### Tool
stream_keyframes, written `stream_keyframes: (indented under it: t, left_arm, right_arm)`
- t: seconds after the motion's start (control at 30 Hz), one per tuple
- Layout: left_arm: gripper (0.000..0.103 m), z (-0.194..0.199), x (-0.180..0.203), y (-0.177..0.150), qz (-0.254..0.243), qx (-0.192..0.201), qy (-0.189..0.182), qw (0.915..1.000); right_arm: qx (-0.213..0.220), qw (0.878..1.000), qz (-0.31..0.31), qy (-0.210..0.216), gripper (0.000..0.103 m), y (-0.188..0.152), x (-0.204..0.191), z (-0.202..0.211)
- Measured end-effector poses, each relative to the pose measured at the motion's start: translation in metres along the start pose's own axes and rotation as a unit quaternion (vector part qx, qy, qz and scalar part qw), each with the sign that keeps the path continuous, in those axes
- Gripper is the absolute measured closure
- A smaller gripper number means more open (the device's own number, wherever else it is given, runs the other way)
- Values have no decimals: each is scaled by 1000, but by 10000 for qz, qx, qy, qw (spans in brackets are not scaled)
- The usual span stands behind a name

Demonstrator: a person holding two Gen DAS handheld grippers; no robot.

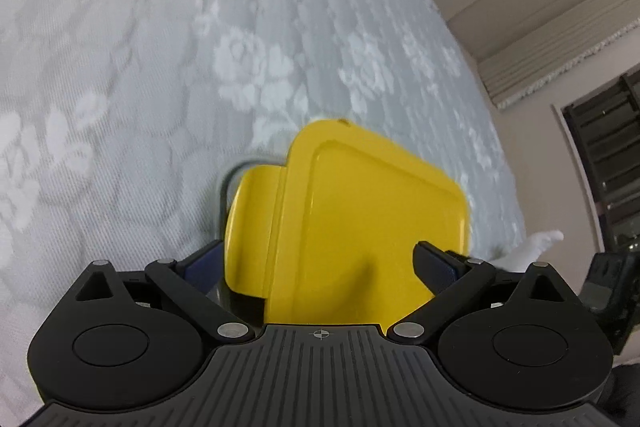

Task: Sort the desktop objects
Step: 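Lower the yellow lid onto the glass dish rim with both grippers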

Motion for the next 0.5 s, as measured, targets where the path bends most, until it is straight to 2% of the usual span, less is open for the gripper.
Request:
stream_keyframes:
  t: [0.07, 0.17, 0.27, 0.3, 0.37, 0.5]
  left_arm:
    - [3, 4, 1, 2, -101, 76, 61, 9999]
    - [3, -1, -7, 3, 69, -41, 116, 9999]
    - [3, -16, -23, -4, 465, -504, 321, 9971]
    - [3, -21, -27, -7, 566, -607, 361, 9959]
    - [3, -26, -32, -9, 713, -736, 390, 9940]
    - [3, -15, -30, -1, 803, -410, 288, 9955]
  right_arm:
    - [136, 9996, 255, 19, 34, 5, -8, 3]
    - [109, 9987, 491, -37, 32, 9, -12, -8]
    - [-210, 9974, 611, -313, 36, 5, -12, -30]
    - [-285, 9961, 734, -407, 41, 2, -13, -36]
    - [-207, 9930, 1063, -471, 38, -3, -19, -39]
    - [-91, 9945, 868, -574, 34, -1, -16, -34]
Point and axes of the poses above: each gripper's, at about its wrist camera, not at the fingertips, and z roughly against the way its jaws point, x to its right, y to its top, the point moved 2 cm from there along -z, roughly the way its jaws point, and after that the axes turned 5 degrees about -y, right-handed, at the moved point
